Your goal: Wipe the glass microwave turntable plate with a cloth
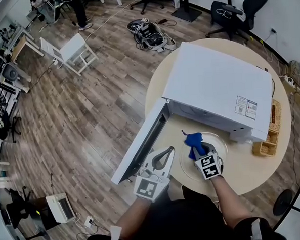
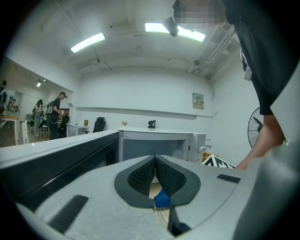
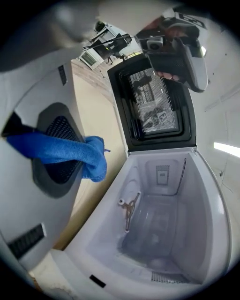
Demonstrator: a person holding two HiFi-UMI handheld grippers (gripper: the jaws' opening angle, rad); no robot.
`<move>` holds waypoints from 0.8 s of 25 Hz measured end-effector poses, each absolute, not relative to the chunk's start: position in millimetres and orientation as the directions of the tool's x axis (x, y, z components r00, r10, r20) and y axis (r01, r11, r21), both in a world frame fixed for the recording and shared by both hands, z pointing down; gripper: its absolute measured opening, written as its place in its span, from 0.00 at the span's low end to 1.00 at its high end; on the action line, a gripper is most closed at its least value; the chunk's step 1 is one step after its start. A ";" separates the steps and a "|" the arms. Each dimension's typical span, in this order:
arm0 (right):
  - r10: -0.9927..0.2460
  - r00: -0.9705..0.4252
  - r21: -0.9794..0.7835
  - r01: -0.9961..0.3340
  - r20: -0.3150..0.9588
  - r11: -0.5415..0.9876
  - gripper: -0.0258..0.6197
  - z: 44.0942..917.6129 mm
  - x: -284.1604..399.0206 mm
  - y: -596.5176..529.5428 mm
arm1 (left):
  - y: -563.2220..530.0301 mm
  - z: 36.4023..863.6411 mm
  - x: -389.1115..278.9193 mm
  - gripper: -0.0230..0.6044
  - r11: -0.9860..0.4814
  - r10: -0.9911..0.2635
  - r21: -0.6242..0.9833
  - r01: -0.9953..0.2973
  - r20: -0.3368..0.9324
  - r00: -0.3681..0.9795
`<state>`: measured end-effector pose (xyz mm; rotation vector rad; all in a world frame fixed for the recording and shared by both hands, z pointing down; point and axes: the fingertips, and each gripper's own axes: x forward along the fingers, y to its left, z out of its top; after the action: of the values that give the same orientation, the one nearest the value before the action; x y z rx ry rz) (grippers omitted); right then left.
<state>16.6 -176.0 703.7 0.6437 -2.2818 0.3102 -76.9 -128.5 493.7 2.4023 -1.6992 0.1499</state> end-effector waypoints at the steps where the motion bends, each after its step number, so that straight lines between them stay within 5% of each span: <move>1: -0.355 -0.601 -0.027 -0.532 0.716 0.846 0.15 704.5 15.1 -175.4 | -128.1 493.9 -79.7 0.05 -0.319 -0.922 0.098 -0.943 0.197 0.332; 20: -0.451 -0.426 0.107 -0.623 0.784 0.775 0.14 704.8 47.1 -189.6 | -135.2 489.6 -67.4 0.05 -0.374 -0.902 0.090 -0.923 0.195 0.384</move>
<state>47.1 -189.6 704.8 0.7990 -2.0929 0.2501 -67.4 -135.2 489.6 2.4553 -1.6392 0.1677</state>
